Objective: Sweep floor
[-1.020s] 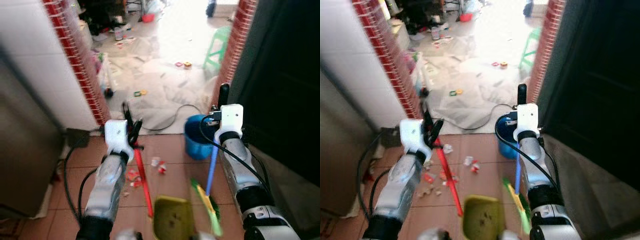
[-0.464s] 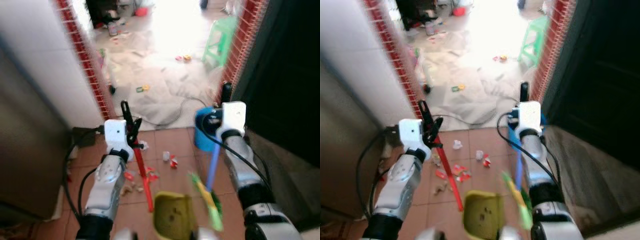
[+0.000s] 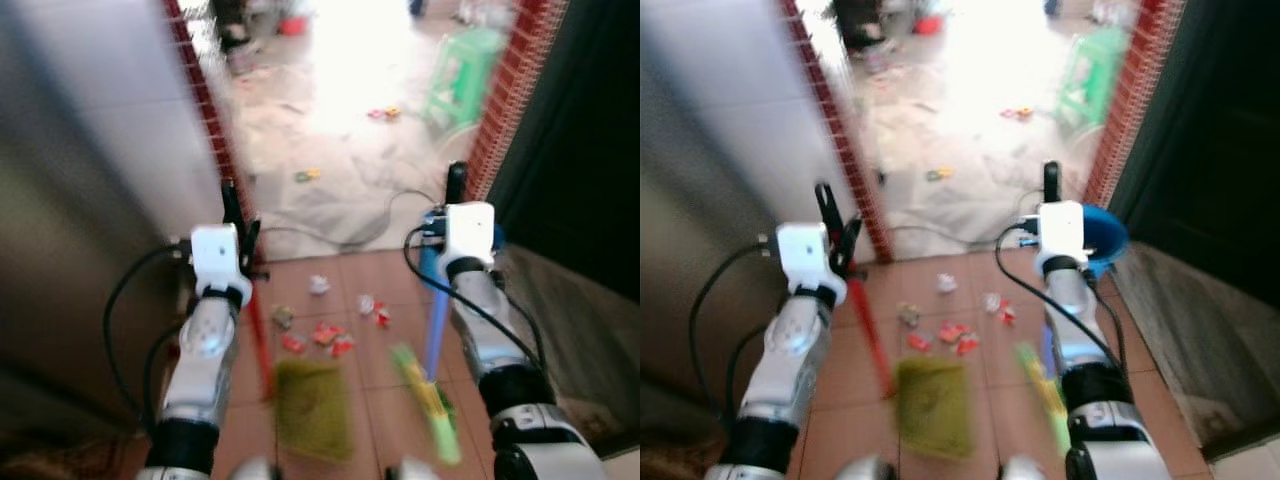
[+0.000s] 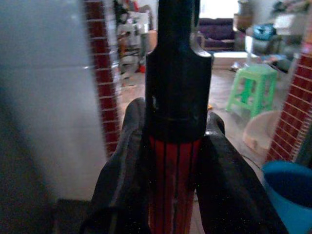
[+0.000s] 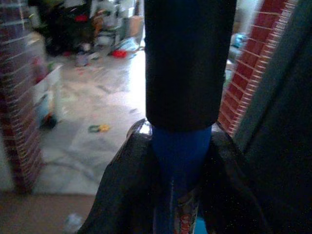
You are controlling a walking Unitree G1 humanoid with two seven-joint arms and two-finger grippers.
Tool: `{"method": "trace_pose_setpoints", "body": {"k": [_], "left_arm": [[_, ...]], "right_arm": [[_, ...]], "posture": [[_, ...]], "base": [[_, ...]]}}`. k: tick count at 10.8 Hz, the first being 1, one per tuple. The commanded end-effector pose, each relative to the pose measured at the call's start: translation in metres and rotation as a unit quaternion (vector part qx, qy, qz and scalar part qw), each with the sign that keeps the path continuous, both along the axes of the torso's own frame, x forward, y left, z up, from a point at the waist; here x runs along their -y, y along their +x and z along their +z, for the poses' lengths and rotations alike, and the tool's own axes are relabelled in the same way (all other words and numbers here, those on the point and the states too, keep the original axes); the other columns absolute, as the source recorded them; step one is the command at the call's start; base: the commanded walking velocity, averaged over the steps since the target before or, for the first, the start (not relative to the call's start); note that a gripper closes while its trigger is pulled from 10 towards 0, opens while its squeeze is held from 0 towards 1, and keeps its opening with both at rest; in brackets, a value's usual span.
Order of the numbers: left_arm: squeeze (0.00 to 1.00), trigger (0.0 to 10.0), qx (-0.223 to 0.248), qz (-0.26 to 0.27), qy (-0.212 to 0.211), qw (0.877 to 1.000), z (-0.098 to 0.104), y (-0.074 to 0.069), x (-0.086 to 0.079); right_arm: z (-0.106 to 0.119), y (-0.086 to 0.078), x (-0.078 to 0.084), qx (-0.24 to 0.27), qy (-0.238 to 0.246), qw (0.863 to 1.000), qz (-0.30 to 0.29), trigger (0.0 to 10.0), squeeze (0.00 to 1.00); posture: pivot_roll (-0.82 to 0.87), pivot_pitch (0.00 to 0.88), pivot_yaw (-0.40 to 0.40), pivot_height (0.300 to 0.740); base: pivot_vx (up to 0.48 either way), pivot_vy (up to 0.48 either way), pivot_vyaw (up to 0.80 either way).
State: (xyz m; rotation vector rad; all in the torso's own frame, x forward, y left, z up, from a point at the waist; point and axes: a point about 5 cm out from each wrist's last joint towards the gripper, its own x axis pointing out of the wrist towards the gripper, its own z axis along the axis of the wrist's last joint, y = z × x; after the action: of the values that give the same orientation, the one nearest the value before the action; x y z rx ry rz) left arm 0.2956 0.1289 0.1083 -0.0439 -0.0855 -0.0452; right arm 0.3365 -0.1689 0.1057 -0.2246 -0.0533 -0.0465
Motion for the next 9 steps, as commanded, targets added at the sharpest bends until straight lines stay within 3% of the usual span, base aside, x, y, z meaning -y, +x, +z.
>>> {"method": "trace_pose_setpoints", "body": {"k": [1, 2, 4, 5, 6, 7, 9], "left_arm": [[0.0, 10.0, 0.043, 0.031, 0.017, 0.998, 0.017, 0.005, -0.012], [0.0, 10.0, 0.04, 0.045, 0.023, 0.998, 0.015, 0.005, -0.017], [0.0, 10.0, 0.032, 0.063, 0.044, 0.997, 0.006, 0.004, -0.024], [0.0, 10.0, 0.014, 0.091, 0.02, 0.996, -0.002, 0.004, -0.03], [0.0, 10.0, 0.036, 0.102, 0.027, 0.994, -0.003, 0.003, -0.034], [0.0, 10.0, 0.057, 0.1, 0.046, 0.992, -0.001, 0.005, -0.032], [0.0, 10.0, 0.023, 0.084, 0.016, 0.996, -0.011, 0.004, -0.023]], "right_arm": [[0.011, 0.004, -0.01, 0.023, 0.005, 1.0, 0.014, 10.0, 0.0], [0.01, 0.004, -0.009, 0.022, 0.001, 1.0, 0.013, 10.0, 0.0], [0.01, 0.004, -0.007, 0.023, -0.005, 1.0, 0.003, 10.0, 0.0], [0.011, 0.004, -0.007, 0.024, -0.007, 1.0, 0.0, 10.0, 0.0], [0.01, 0.005, -0.007, 0.024, -0.006, 1.0, -0.001, 10.0, 0.0], [0.011, 0.005, -0.007, 0.026, -0.01, 1.0, 0.003, 10.0, 0.0], [0.014, 0.005, -0.009, 0.031, -0.008, 0.999, 0.008, 10.0, 0.0]], "posture": [[-0.12, 0.0, 0.066, 0.74], [-0.12, 0.0, 0.067, 0.74], [-0.12, 0.0, 0.067, 0.74], [-0.12, 0.0, 0.067, 0.74], [-0.12, 0.0, 0.067, 0.74], [-0.11, 0.0, 0.059, 0.74], [-0.11, 0.0, 0.062, 0.74]], "base": [[0.0, 0.48, 0.0], [0.0, 0.48, 0.0], [0.0, 0.0, 0.0], [0.0, 0.0, 0.0], [0.0, 0.0, 0.0], [0.0, 0.0, 0.0], [0.0, 0.0, 0.0]]}}
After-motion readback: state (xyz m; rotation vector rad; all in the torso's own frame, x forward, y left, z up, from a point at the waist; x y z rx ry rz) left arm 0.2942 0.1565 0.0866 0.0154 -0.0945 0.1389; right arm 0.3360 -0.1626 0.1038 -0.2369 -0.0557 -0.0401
